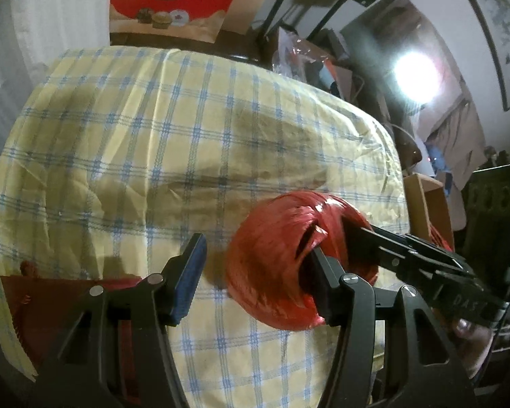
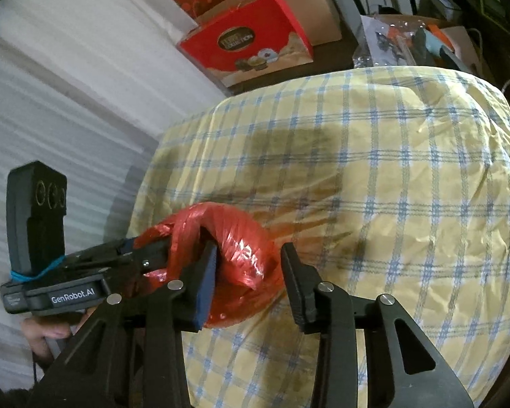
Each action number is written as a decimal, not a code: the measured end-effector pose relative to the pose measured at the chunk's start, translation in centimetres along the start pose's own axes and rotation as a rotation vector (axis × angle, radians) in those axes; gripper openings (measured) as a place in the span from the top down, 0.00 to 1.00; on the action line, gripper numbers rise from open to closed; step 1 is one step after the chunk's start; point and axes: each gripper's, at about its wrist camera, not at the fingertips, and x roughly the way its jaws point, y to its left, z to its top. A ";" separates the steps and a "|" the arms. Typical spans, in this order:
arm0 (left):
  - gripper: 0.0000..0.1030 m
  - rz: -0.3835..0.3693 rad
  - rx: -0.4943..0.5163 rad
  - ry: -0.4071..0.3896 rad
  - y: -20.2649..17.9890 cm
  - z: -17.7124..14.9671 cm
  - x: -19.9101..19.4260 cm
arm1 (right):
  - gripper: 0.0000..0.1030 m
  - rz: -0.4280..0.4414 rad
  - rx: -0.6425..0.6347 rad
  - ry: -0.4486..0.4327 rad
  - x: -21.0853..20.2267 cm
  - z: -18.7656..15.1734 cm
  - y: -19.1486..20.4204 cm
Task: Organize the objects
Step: 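Close the left tool on the red ribbon ball while the right tool steadies it, then lift the held red ribbon ball off the tablecloth with both tools, then carry the red ribbon ball with both tools over the cardboard box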
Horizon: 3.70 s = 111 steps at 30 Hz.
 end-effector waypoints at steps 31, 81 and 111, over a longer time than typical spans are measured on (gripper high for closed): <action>0.69 0.062 0.228 -0.132 -5.2 -4.2 -2.4 | 0.78 -0.265 -0.204 -0.181 -2.0 -5.1 4.0; 0.79 0.093 0.611 -0.784 -19.9 -17.1 -16.4 | 0.82 -0.483 -0.269 -0.851 -21.0 -18.4 10.6; 0.81 0.052 0.755 -0.806 -28.8 -22.2 -12.3 | 0.81 -0.557 -0.169 -0.959 -26.2 -24.3 2.9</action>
